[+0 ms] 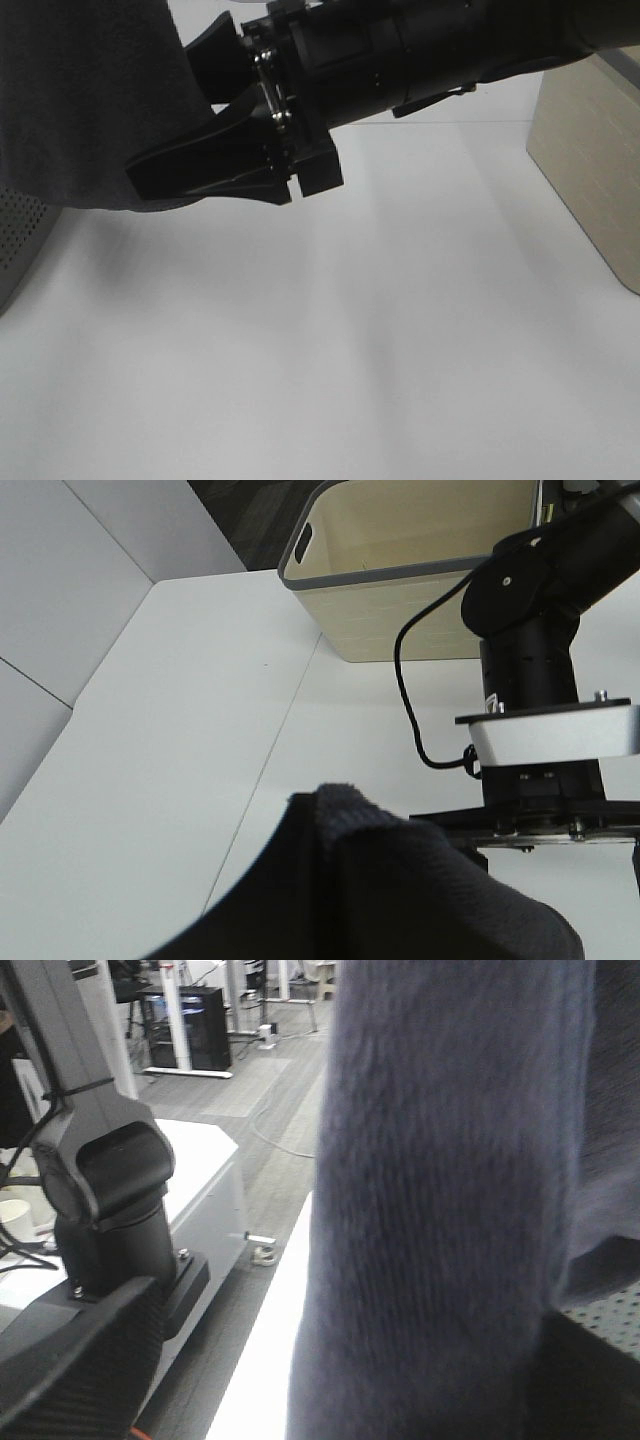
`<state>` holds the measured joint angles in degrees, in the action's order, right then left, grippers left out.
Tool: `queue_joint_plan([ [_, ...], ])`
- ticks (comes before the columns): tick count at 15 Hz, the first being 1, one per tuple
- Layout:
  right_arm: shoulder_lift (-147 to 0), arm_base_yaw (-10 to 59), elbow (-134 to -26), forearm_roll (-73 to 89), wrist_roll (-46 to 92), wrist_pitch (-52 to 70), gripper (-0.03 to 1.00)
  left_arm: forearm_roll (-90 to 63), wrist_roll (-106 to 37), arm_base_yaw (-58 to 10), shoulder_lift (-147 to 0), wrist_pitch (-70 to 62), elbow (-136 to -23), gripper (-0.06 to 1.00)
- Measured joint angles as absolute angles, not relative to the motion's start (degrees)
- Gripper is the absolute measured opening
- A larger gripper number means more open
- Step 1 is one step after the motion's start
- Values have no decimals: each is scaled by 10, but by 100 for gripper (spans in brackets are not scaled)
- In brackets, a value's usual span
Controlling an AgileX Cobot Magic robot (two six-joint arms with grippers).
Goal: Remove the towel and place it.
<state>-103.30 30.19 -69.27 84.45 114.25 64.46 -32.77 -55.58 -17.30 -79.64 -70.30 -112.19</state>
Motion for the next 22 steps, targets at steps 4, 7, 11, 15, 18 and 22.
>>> queue_joint_plan([
  [4, -1043, 289, -699, 808, 1108, 643, 82, -299, -556, -173, -796, -703, -1122, 0],
  [7, -1013, 256, -700, 756, 1055, 672, 65, -245, -556, -173, -796, -703, -1122, 0],
  [11, -1006, 257, -700, 742, 1040, 694, 49, -234, -549, -173, -796, -703, -1122, 0],
  [15, -1006, 259, -700, 741, 1026, 694, 48, -232, -535, -173, -796, -703, -1122, 0],
  [18, -1007, 273, -700, 741, 1026, 694, 48, -232, -535, -173, -796, -703, -1122, 0],
  [22, -1007, 277, -700, 741, 1026, 688, 48, -232, -535, -173, -796, -703, -1122, 0],
])
